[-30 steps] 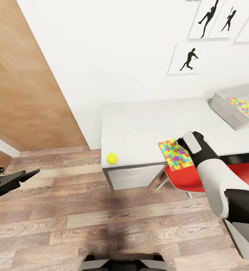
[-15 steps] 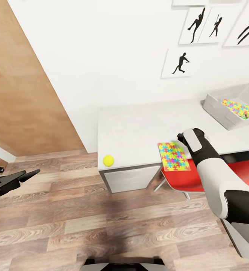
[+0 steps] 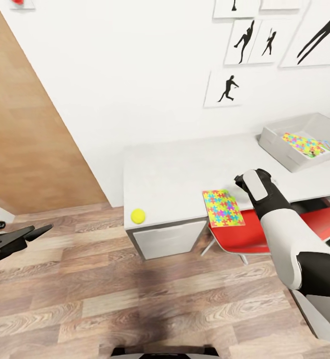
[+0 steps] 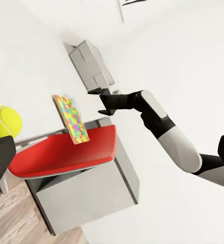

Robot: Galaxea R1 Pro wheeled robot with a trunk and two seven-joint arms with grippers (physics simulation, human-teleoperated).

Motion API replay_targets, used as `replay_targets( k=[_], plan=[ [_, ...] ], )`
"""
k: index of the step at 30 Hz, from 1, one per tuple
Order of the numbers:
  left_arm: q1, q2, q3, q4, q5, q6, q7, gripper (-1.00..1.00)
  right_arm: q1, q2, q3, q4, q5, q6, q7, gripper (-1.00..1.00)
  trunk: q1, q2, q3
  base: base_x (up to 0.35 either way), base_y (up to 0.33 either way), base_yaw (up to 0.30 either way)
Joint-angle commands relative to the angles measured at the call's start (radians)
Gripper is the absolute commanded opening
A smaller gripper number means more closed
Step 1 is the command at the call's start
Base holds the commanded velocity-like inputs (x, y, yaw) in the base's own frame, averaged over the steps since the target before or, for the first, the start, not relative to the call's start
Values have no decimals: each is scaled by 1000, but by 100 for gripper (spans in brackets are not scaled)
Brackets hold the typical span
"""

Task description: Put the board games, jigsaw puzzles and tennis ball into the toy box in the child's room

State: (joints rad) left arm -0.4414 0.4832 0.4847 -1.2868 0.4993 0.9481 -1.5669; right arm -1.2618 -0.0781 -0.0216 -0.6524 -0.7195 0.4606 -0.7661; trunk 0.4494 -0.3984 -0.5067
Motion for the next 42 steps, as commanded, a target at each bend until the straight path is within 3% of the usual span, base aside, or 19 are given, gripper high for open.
replay_targets(
  k=[1, 7, 12, 14, 15, 17, 21, 22, 23, 24, 26, 27, 29, 30, 32, 35, 37, 39, 42],
  plan=[
    [0, 0, 0, 0, -1, 11, -4, 100, -1, 0, 0, -2, -5, 5, -6, 100, 1, -2, 0, 0, 0, -96],
    [0, 0, 0, 0, -1, 11, -4, 100, 4, 0, 1, -55, -7, 25, -7, 100, 1, -2, 9, 0, 0, -96],
    [0, 0, 0, 0, -1, 11, -4, 100, 75, 2, -3, -257, -23, 140, -6, 100, 1, -2, 17, 0, 0, -96],
    [0, 0, 0, 0, -1, 11, -4, 100, 120, 3, -3, -378, -56, 197, -6, 100, 1, -2, 20, 0, 0, -96],
    [0, 0, 0, 0, -1, 11, -4, 100, 155, 4, -3, -463, -92, 236, -6, 100, 1, -2, 22, 0, 0, -96],
    [0, 0, 0, 0, -1, 11, -4, 100, 194, 4, -3, -545, -141, 273, -6, 100, 1, -2, 25, 0, 0, -96],
    [0, 0, 0, 0, -1, 11, -4, 100, 313, -1, -3, -767, -331, 371, -5, 100, 1, -2, 31, 0, 0, -89],
    [0, 0, 0, 0, -1, 11, -4, 100, 353, -4, -3, -825, -404, 400, -5, 100, 1, -2, 33, 0, 0, -81],
    [0, 0, 0, 0, -1, 11, -4, 100, 373, -5, -4, -848, -441, 413, -4, 100, 1, -2, 34, 0, 0, -79],
    [0, 0, 0, 0, -1, 11, -4, 100, 416, -8, -4, -880, -516, 436, -4, 100, 1, -2, 36, 0, 0, -78],
    [0, 0, 0, 0, -1, 11, -4, 100, 458, -10, -4, -900, -589, 454, -3, 100, 1, -2, 39, 0, 0, -73],
    [0, 1, 0, 0, -1, 11, -4, 100, 501, -12, -4, -913, -660, 469, 2, 100, 1, -2, 41, 0, 0, -49],
    [0, 1, 0, 0, -1, 11, -4, 100, 547, -13, -4, -922, -725, 481, 20, 100, 1, -2, 44, 0, 0, -35],
    [0, 1, 0, 0, -1, 11, -4, 100, 596, -13, -4, -927, -776, 493, 56, 100, 1, -2, 45, 0, 0, -20],
    [0, 1, 0, 0, -2, 11, -4, 100, 675, -14, -3, -932, -824, 509, 146, 100, 1, -2, 48, 0, 0, -13],
    [0, 1, 0, 0, -2, 11, -4, 100, 784, -15, -4, -935, -851, 520, 315, 100, 1, -2, 53, 0, 0, -6],
    [0, 1, 0, 0, -1, 11, -4, 100, 858, -16, -5, -937, -855, 520, 441, 100, 1, -2, 56, 0, 0, -3],
    [0, 1, 0, 0, -2, 11, -4, 100, 901, -16, -8, -937, -845, 518, 507, 100, 1, -2, 59, 0, 0, -2],
    [0, 1, 1, 0, -2, 11, -4, 100, 963, -17, -28, -937, -770, 514, 611, 100, 1, -2, 64, 0, 0, 0]
  ],
)
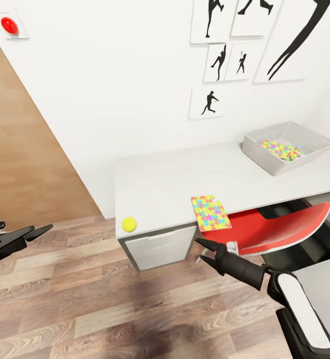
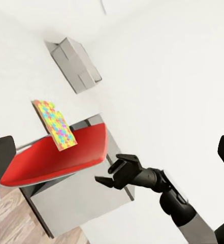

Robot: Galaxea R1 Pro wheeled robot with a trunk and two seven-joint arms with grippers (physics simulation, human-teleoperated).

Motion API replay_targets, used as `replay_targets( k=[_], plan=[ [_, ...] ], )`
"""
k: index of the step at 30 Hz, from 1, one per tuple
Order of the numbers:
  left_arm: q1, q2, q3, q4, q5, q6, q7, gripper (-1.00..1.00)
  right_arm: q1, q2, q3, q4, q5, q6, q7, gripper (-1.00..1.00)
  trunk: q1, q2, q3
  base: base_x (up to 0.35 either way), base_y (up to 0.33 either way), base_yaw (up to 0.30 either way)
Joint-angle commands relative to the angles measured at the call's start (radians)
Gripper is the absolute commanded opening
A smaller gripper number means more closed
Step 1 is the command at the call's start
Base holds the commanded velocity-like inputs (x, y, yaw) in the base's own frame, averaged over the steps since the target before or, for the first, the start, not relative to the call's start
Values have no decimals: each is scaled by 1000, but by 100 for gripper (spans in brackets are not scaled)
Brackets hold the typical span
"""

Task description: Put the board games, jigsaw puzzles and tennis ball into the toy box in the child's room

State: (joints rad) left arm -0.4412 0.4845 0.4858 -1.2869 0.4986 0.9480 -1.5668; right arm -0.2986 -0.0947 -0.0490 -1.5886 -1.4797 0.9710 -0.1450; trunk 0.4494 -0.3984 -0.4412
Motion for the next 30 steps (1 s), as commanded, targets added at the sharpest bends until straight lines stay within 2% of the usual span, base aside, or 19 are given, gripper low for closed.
replay_targets(
  k=[1, 2, 4, 6, 10, 17, 27, 30],
  plan=[
    [-1, 0, 0, 0, -1, 10, -4, 100, 6, 0, -7, -1, 7, 3, 5, 100, 1, -2, 0, 0, 0, 0],
    [-1, 0, 2, 0, -1, 10, -4, 100, 16, 0, -20, -1, 36, 3, 34, 100, 1, -2, 2, 0, 0, 0],
    [-1, 0, 8, 0, -1, 10, -4, 100, 25, 0, -38, -1, 65, 3, 82, 100, 1, -2, 5, 0, 0, 0],
    [-1, 0, 18, 0, -1, 10, -4, 100, 30, 0, -51, -1, 82, 2, 131, 100, 1, -2, 8, 0, 0, 0],
    [0, 0, 30, 0, -3, 10, -4, 100, 36, -1, -61, 0, 114, 2, 183, 100, 1, -2, 15, 0, 0, 0],
    [1, -1, 34, 0, -3, 9, -4, 100, 39, -2, -65, 1, 192, 2, 202, 100, 1, -2, 26, 0, 0, 0],
    [1, -2, 34, 0, -24, 9, -3, 100, 39, -2, -65, 5, 216, 0, 203, 100, 1, -2, 33, 0, 0, 4],
    [1, -4, 33, 0, -28, 8, -1, 100, 38, -2, -66, 6, 234, 0, 203, 100, 1, -2, 34, 0, 0, 0]
  ],
)
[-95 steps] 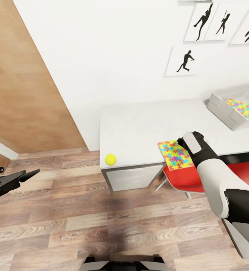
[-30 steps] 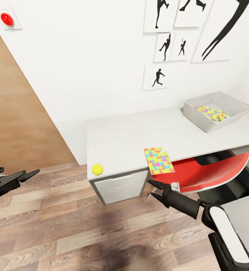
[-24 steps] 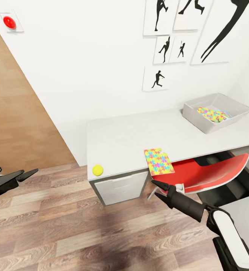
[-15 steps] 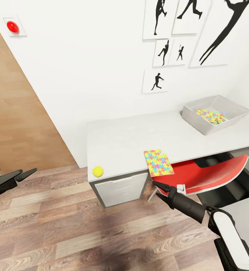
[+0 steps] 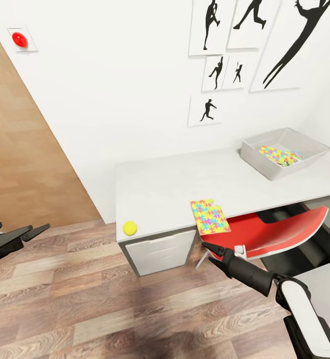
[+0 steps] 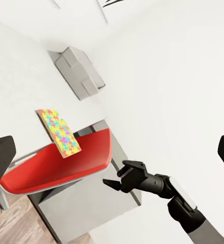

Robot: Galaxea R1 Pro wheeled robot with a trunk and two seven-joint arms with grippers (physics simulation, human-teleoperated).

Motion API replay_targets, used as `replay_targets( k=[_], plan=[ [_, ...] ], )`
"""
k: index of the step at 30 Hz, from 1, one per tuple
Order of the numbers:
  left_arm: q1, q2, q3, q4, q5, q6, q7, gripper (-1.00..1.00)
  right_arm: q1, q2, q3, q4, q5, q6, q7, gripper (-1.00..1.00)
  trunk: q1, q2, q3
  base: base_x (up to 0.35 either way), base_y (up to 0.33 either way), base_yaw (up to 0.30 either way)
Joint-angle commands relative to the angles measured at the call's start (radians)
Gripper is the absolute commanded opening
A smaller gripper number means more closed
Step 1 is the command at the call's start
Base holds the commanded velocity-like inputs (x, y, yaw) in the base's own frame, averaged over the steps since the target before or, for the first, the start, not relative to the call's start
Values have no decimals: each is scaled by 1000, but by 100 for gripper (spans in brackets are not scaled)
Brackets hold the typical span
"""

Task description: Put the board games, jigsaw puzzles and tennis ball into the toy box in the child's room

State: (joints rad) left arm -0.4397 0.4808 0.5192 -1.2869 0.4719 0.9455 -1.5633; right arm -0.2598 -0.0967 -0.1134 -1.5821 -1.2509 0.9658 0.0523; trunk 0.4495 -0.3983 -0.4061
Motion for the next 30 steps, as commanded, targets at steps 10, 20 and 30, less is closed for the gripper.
replay_targets(
  k=[10, 20, 30],
  plan=[
    [-1, -1, -1, 0, -2, 10, 0, 100, -1, 0, -13, 1, 42, 5, 7, 100, 1, -2, -1, 0, 0, 0],
    [-1, -1, -1, 0, -2, 10, -1, 100, -1, 0, -17, 1, 42, 5, 8, 100, 1, -2, 0, 0, 0, 0],
    [-1, -2, -1, 0, -2, 10, -2, 100, 1, 0, -17, 1, 42, 5, 13, 100, 1, -2, 14, 0, 0, 0]
  ],
)
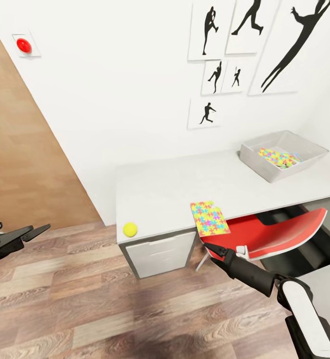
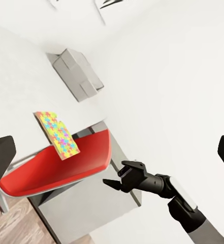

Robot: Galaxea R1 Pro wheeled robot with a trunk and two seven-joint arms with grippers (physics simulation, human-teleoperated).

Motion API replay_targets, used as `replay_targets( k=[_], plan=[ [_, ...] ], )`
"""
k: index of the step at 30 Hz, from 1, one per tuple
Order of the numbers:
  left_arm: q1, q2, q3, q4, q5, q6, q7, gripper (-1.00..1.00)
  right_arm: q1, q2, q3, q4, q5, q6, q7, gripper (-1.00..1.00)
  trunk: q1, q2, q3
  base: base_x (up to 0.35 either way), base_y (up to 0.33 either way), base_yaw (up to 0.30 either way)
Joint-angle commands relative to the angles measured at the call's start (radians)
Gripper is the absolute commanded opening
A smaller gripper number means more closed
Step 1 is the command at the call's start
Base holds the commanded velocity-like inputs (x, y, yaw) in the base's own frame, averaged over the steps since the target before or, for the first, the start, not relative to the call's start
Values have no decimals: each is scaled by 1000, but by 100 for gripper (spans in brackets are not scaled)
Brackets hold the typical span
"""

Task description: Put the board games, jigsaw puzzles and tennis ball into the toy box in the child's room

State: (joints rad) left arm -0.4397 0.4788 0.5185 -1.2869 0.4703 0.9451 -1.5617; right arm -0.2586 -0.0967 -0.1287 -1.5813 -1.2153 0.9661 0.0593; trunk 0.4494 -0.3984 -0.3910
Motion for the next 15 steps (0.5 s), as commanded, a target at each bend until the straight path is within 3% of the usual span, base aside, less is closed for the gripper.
replay_targets(
  k=[1, 15],
  plan=[
    [-1, 0, 0, 0, -1, 11, -4, 100, -1, 0, -1, 0, 6, 5, 8, 100, 1, -2, 0, 0, 0, 0],
    [-1, -4, 0, 0, -1, 11, -3, 100, 4, 0, -2, 0, 8, 5, 61, 100, 1, -2, 23, -7, 0, 0]
  ],
)
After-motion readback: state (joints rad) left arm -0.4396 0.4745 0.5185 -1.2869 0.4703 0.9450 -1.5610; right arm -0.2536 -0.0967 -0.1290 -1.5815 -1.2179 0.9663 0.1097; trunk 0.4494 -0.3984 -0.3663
